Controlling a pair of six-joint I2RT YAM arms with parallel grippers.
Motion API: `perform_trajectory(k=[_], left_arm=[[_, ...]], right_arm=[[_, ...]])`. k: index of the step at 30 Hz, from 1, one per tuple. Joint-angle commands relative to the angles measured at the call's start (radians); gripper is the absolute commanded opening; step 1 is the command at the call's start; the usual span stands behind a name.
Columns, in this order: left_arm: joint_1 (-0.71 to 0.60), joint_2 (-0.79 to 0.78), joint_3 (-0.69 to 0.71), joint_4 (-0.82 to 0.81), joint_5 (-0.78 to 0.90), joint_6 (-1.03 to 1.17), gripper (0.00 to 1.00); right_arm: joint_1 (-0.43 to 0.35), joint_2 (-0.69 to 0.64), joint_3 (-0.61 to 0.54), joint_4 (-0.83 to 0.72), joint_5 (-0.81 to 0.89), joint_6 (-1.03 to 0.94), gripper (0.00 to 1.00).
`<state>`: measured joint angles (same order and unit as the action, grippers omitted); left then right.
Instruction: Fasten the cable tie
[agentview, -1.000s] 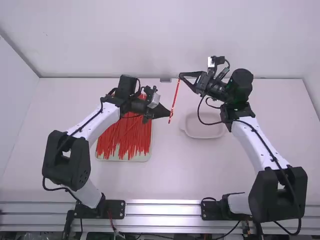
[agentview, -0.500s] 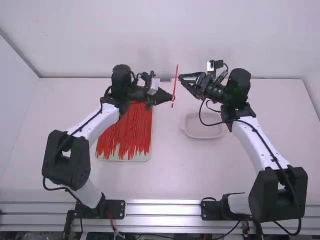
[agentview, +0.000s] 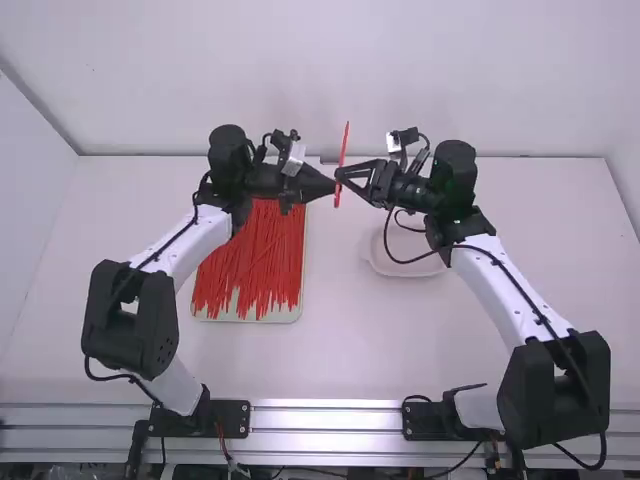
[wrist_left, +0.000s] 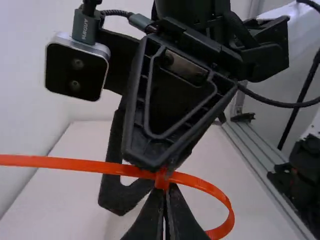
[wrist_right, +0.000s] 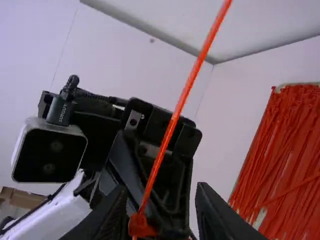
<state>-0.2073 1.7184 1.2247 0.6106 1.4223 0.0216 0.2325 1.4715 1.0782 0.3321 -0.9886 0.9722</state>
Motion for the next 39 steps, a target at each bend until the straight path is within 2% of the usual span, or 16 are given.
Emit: perform_trajectory(k=[1, 4, 7, 8, 14, 17, 19, 20, 21, 22, 23, 24, 32, 35, 39], left_arm=[[-0.01, -0.003, -0.006, -0.006, 0.047, -0.018, 0.02], [-0.01, -0.003, -0.006, -0.016, 0.064, -0.019, 0.02], [-0.023, -0.003, -0.006, -0.041, 0.059, -0.003, 0.02], [-0.023, -0.003, -0.006, -0.045, 0.058, -0.004, 0.02], [-0.022, -0.003, -0.006, -0.045, 0.05, -0.007, 0.02], [-0.024, -0.003, -0.006, -0.054, -0.014, -0.043, 0.04], [-0.02, -0.003, -0.006, -0.053, -0.069, -0.098, 0.12], [-0.023, -0.003, -0.006, -0.055, -0.112, -0.136, 0.42], [-0.023, -0.003, -0.006, -0.056, -0.133, -0.153, 0.54], [-0.019, -0.003, -0.006, -0.064, -0.169, -0.173, 0.8], [-0.013, -0.003, -0.006, -0.08, -0.193, -0.174, 0.91], [-0.009, -0.003, -0.006, -0.089, -0.208, -0.174, 0.97], [0.032, -0.003, -0.006, -0.245, -0.259, -0.19, 0.99], [0.042, -0.003, -0.006, -0.388, -0.261, -0.125, 0.99], [0.042, -0.003, -0.006, -0.535, -0.261, -0.05, 0.99]], right_arm=[[-0.003, -0.005, 0.021, 0.003, -0.01, -0.008, 0.36], [-0.004, -0.005, 0.021, 0.004, -0.01, -0.008, 0.3], [-0.001, -0.005, 0.021, 0.003, -0.012, -0.009, 0.12], [-0.002, -0.005, 0.021, 0.003, -0.013, -0.008, 0.0], [-0.003, -0.005, 0.021, -0.001, -0.018, -0.035, 0.0], [-0.005, -0.005, 0.021, -0.004, -0.047, -0.071, 0.0], [-0.012, -0.005, 0.021, -0.005, -0.08, -0.105, 0.0], [-0.023, -0.005, 0.021, -0.016, -0.114, -0.138, 0.0], [-0.027, -0.005, 0.021, -0.029, -0.121, -0.152, 0.0], [-0.037, -0.005, 0.021, -0.06, -0.131, -0.181, 0.0], [-0.046, -0.005, 0.021, -0.09, -0.14, -0.219, 0.0], [-0.051, -0.005, 0.021, -0.114, -0.141, -0.246, 0.0], [-0.117, -0.006, 0.021, -0.397, -0.119, -0.539, 0.0], [-0.146, -0.006, 0.021, -0.555, 0.01, -0.675, 0.0], [-0.162, -0.005, 0.021, -0.681, 0.174, -0.767, 0.0]])
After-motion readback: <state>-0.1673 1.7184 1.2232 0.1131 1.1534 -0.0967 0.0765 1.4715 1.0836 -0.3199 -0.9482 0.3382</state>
